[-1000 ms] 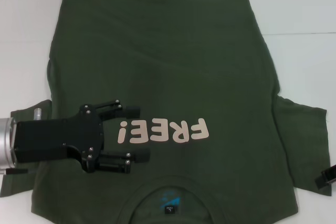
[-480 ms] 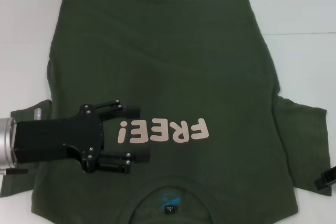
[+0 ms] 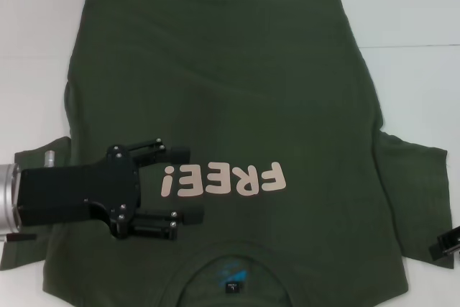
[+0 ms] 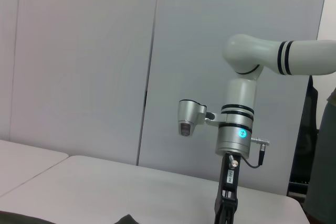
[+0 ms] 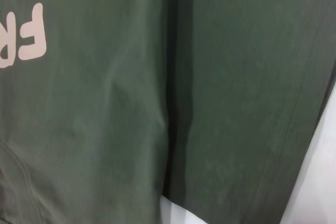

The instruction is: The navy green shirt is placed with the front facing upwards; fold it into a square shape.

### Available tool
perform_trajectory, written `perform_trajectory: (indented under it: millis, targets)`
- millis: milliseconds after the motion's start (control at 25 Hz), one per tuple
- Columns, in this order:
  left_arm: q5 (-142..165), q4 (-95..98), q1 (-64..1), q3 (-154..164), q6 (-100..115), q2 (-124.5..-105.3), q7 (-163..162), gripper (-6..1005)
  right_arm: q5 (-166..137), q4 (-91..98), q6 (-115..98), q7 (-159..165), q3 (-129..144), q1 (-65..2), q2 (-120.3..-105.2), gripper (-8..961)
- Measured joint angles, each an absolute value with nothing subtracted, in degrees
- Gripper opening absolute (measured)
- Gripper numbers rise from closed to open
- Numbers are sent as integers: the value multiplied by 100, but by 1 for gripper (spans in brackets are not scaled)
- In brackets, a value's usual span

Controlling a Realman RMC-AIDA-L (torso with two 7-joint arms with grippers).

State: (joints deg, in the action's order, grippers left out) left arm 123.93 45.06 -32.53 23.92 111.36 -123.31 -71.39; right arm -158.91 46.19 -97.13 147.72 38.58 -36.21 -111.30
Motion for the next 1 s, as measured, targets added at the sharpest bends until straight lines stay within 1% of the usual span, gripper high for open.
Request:
perform_trajectory:
  millis: [360, 1000]
  targets:
    - [12393, 4493, -3243, 2380, 11136, -12331, -7102, 933, -15890, 4605, -9658, 14792, 3858, -3657, -11176, 747]
    - [12393, 4464, -3243, 2363, 11136, -12331, -7057, 933, -15841, 4454, -9543, 14763, 3818, -3714, -11198, 737]
